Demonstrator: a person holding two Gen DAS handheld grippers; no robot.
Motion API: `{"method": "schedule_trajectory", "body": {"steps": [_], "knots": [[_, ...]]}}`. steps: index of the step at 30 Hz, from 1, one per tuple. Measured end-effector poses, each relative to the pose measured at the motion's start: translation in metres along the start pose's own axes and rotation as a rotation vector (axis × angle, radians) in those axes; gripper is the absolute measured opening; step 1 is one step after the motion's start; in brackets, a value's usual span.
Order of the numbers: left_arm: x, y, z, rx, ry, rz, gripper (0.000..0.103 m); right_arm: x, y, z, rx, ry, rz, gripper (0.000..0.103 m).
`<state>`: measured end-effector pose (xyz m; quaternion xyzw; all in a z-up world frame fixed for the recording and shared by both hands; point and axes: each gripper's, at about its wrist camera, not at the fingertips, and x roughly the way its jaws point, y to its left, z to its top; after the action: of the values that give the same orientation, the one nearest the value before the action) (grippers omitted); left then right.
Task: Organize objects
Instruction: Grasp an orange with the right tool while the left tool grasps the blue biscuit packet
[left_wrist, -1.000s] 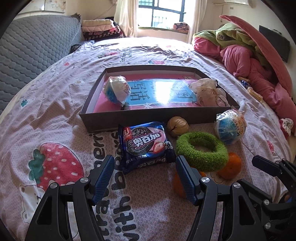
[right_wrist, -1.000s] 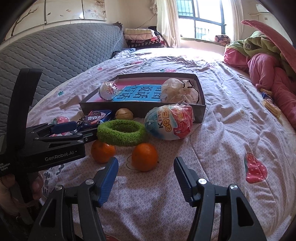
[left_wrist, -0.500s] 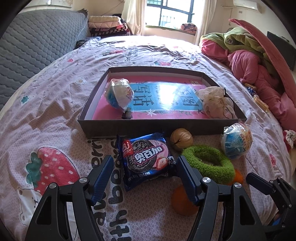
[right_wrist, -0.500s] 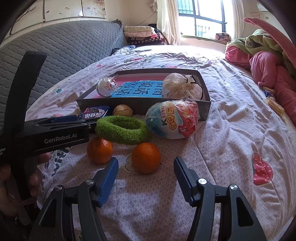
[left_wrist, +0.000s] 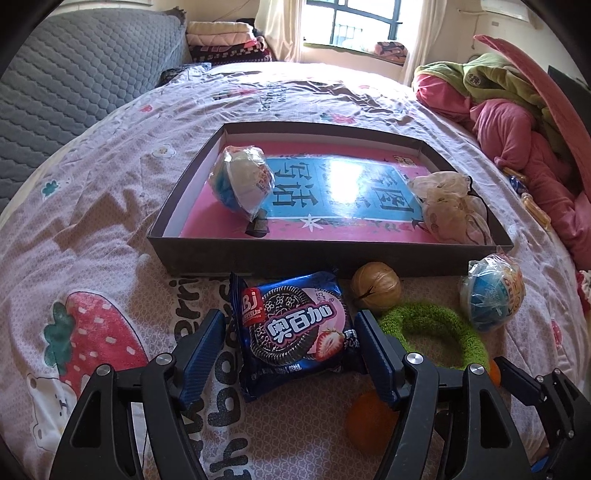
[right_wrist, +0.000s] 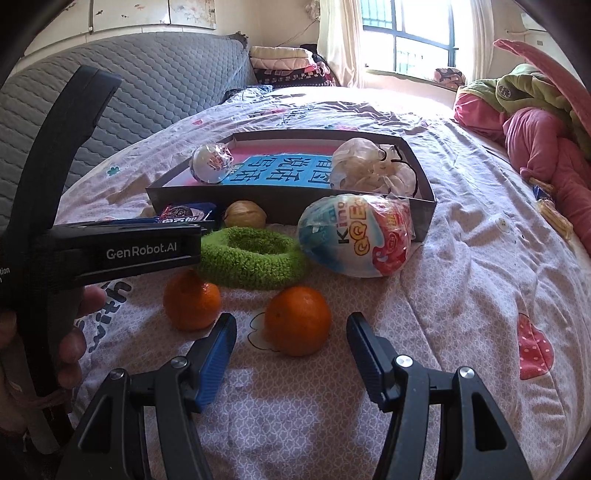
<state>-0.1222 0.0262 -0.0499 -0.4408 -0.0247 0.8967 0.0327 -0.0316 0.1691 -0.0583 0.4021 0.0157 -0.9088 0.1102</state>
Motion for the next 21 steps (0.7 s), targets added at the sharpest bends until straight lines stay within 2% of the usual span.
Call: {"method": "schedule_trajectory", "body": {"steps": [7, 16, 18, 21], "knots": [[0.007, 0.003, 0.001, -0.012, 0.008, -0.002, 0.075, 0.006, -0.002, 0.0, 0.005, -0.004, -0.012, 0.06], [0.014, 0.008, 0.003, -0.034, 0.011, 0.0, 0.075, 0.011, 0.0, 0.0, -0.021, -0.011, -0.044, 0.039], [0.014, 0.008, 0.003, -0.035, 0.011, 0.0, 0.072, 0.01, 0.0, -0.001, -0.024, -0.014, -0.045, 0.038], [0.012, 0.01, 0.002, -0.038, 0.009, 0.006, 0.059, 0.01, 0.001, -0.001, -0.029, -0.016, -0.046, 0.038]]}}
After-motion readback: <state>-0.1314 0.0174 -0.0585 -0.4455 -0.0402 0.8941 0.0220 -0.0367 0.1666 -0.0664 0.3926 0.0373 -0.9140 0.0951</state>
